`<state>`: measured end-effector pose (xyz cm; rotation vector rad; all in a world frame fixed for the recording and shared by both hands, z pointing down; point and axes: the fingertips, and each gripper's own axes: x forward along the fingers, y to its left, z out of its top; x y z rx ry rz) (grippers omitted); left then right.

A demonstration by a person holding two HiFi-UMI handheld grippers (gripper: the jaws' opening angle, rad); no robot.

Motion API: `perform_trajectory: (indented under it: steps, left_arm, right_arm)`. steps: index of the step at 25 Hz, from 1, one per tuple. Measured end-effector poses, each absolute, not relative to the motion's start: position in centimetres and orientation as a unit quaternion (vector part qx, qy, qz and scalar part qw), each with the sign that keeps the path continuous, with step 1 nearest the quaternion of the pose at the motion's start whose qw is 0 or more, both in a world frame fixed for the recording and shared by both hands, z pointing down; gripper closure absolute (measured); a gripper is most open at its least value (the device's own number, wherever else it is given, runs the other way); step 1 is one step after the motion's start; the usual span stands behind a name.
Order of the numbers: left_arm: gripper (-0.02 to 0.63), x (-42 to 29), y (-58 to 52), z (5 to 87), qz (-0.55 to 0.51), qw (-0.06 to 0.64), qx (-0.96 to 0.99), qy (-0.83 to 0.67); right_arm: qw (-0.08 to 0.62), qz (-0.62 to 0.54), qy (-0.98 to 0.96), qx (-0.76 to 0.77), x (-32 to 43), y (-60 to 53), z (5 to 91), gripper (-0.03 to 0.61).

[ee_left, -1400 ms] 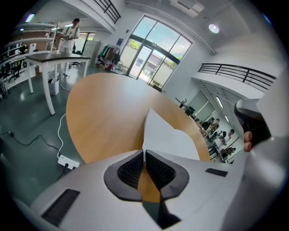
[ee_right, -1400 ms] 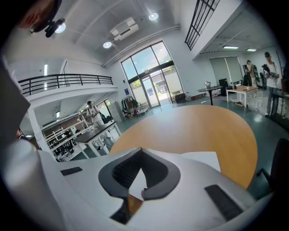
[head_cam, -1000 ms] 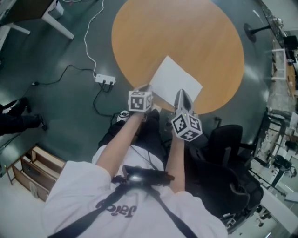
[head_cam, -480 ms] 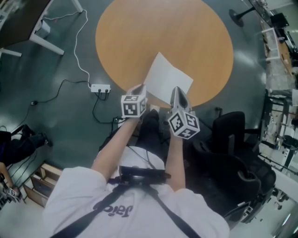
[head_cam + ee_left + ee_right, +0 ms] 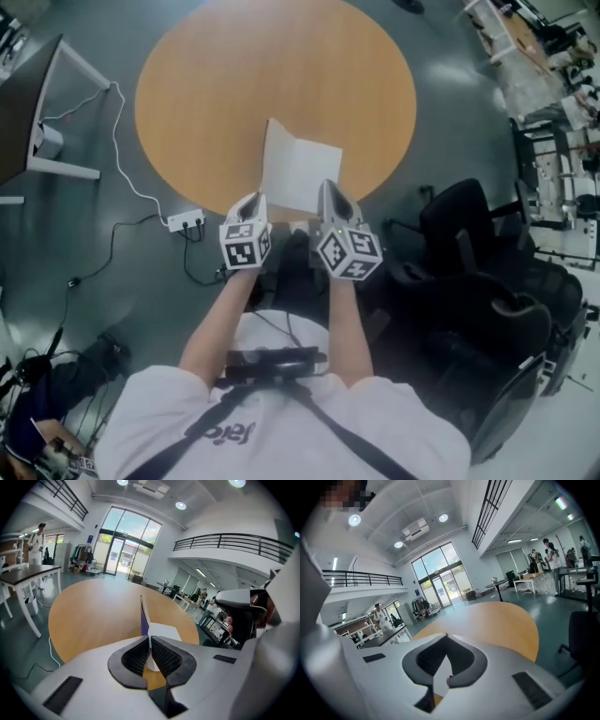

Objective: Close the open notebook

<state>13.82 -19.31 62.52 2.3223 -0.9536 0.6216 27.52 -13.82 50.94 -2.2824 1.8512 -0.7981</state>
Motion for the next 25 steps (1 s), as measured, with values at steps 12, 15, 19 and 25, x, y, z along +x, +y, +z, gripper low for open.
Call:
perform_trajectory:
  steps: [12, 15, 19, 25]
  left_arm:
    - [0.581, 20.6, -15.1, 61.2, 0.261, 0.221, 0.906, -0.249]
    - [0.581, 22.6, -13.4, 62.2, 0.270, 0.225, 0.910, -0.219]
    - [0.581, 25.0, -11.6, 64.2, 0.289, 0.224, 0.911, -0.192]
    - [0.581, 27.3, -9.9, 67.5, 0.322, 0.209, 0.908, -0.168]
  right_arm:
    - [0.088, -0.228, 0.567, -0.786, 30.9, -9.8, 49.3, 0.557]
    - [0.094, -0.225, 0.554, -0.796, 31.8, -8.5, 49.1, 0.557]
    - [0.098, -0.226, 0.535, -0.808, 32.8, -6.8, 49.5, 0.557]
    - [0.107, -0.235, 0.503, -0.825, 34.5, -4.4, 50.8, 0.557]
